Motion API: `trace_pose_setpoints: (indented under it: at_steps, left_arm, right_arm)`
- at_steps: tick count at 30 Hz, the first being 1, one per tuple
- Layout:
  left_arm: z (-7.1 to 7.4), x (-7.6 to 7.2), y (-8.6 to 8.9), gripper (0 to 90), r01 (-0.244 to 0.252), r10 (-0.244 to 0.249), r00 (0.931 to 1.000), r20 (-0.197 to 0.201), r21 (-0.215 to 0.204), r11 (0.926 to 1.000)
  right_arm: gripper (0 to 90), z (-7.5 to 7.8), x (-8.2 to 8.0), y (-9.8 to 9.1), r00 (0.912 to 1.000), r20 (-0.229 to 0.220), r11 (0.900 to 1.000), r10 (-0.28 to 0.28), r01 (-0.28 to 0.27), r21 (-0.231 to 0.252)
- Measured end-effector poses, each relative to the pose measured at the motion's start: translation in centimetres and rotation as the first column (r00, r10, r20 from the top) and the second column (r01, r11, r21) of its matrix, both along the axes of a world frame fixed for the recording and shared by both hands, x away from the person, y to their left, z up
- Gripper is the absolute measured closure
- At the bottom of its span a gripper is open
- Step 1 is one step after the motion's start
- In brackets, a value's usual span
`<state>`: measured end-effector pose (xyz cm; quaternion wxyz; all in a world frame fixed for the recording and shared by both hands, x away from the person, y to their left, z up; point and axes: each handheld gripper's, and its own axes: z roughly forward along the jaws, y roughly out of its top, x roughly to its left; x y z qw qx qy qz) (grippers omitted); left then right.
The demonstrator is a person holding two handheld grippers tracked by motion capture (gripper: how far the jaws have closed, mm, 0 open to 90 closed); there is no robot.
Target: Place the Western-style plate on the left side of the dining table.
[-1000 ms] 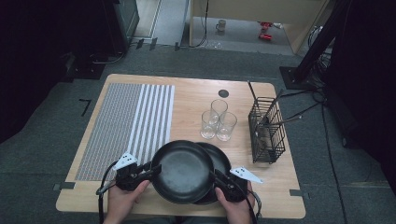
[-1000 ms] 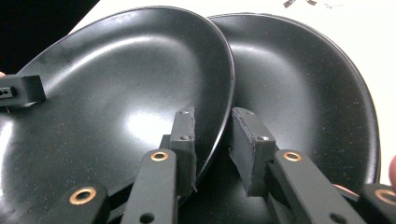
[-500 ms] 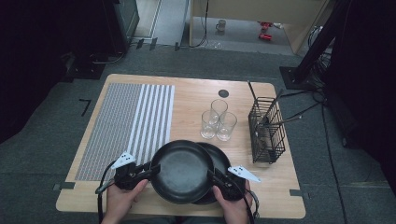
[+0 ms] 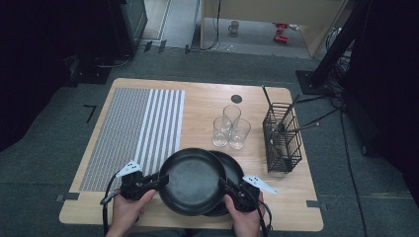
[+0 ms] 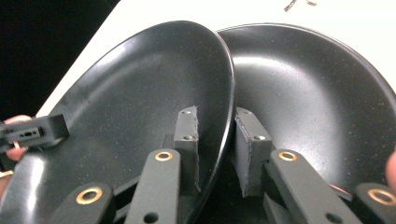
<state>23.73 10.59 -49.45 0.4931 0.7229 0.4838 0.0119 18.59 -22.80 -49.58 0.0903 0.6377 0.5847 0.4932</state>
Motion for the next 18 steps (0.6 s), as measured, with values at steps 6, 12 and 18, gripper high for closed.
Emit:
trace_pose_setpoints:
  at_steps: [6, 12, 18]
  left_arm:
    - [-0.14, -0.01, 0.05, 66.7, -0.007, 0.006, 0.9999, -0.011, -0.004, 1.0]
    - [-0.29, -0.14, 0.17, 68.0, -0.033, 0.032, 0.999, -0.03, -0.03, 0.999]
    - [-0.39, -0.24, 0.39, 70.0, -0.057, 0.054, 0.9972, -0.052, -0.061, 0.9965]
  right_arm:
    - [77.0, 0.15, 0.16, 0.11, 0.9995, -0.016, 0.9987, -0.027, 0.028, 0.044]
    - [78.9, 0.13, 0.27, 0.2, 0.9982, -0.03, 0.9952, -0.051, 0.054, 0.082]
    - [81.3, 0.05, 0.48, 0.09, 0.997, -0.042, 0.9883, -0.065, 0.07, 0.136]
